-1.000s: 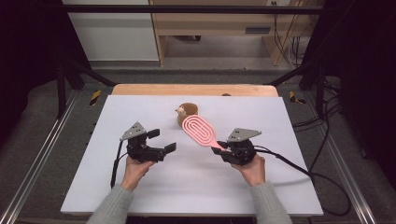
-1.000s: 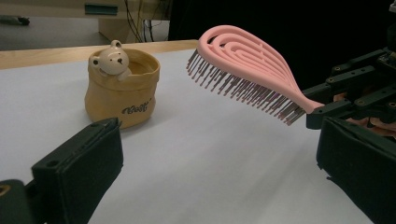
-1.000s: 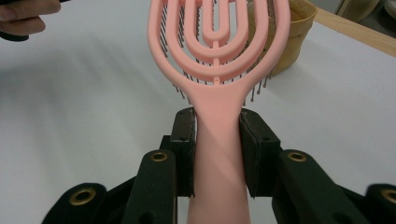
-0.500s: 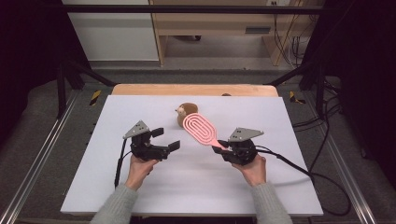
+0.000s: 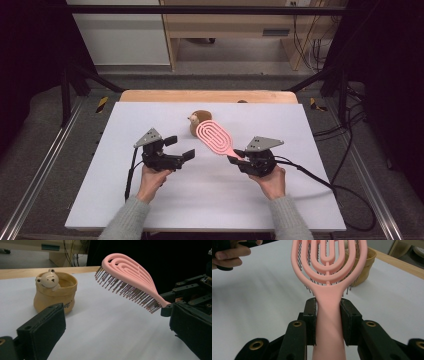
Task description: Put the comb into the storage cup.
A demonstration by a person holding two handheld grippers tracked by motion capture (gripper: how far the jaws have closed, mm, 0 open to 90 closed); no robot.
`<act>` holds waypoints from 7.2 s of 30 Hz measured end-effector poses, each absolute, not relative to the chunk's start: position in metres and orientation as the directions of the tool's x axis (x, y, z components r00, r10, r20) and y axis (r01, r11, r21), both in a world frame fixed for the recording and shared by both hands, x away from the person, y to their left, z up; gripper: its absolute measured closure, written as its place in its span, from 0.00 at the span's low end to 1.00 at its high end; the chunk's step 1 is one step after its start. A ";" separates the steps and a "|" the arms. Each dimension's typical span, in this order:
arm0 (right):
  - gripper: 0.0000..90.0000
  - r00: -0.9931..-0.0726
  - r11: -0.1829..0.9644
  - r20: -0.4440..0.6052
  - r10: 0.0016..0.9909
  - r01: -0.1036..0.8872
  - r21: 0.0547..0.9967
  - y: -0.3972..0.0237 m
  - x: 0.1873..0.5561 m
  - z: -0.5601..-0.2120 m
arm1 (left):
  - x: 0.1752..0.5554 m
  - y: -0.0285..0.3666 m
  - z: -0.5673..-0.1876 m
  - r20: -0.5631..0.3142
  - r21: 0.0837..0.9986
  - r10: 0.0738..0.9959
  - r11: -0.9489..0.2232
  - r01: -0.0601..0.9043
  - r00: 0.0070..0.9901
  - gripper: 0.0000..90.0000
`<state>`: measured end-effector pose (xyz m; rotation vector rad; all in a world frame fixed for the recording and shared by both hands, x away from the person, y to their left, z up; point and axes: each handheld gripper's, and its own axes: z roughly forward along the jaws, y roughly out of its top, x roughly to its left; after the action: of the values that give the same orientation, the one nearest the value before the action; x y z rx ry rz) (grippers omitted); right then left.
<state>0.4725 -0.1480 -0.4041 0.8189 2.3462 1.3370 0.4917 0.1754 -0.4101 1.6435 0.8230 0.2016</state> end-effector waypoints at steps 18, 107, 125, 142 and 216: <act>0.77 -0.785 0.390 0.002 0.619 0.309 0.867 -0.149 0.470 -0.401 | 0.496 0.156 -0.406 -0.330 0.913 0.580 -0.003 0.407 0.744 0.00; 0.77 -0.795 0.374 -0.024 0.606 0.259 0.891 -0.146 0.466 -0.399 | 0.506 0.116 -0.407 -0.559 0.817 0.508 0.205 0.538 0.655 0.51; 0.78 -0.795 0.376 -0.027 0.606 0.256 0.891 -0.145 0.466 -0.400 | 0.502 0.113 -0.404 -0.589 0.802 0.493 0.258 0.540 0.640 0.58; 0.78 -0.795 0.375 -0.026 0.606 0.258 0.890 -0.145 0.467 -0.401 | 0.497 0.111 -0.402 -0.590 0.806 0.461 0.282 0.521 0.663 0.65; 0.02 -0.712 0.230 0.070 0.699 0.316 0.921 -0.181 0.481 -0.412 | 0.497 0.151 -0.357 -0.373 0.926 0.611 0.197 0.322 0.698 0.70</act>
<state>0.4812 -0.1808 -0.4123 0.9389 2.1515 1.4782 0.4972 0.1513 -0.3574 1.4032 0.8398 0.2396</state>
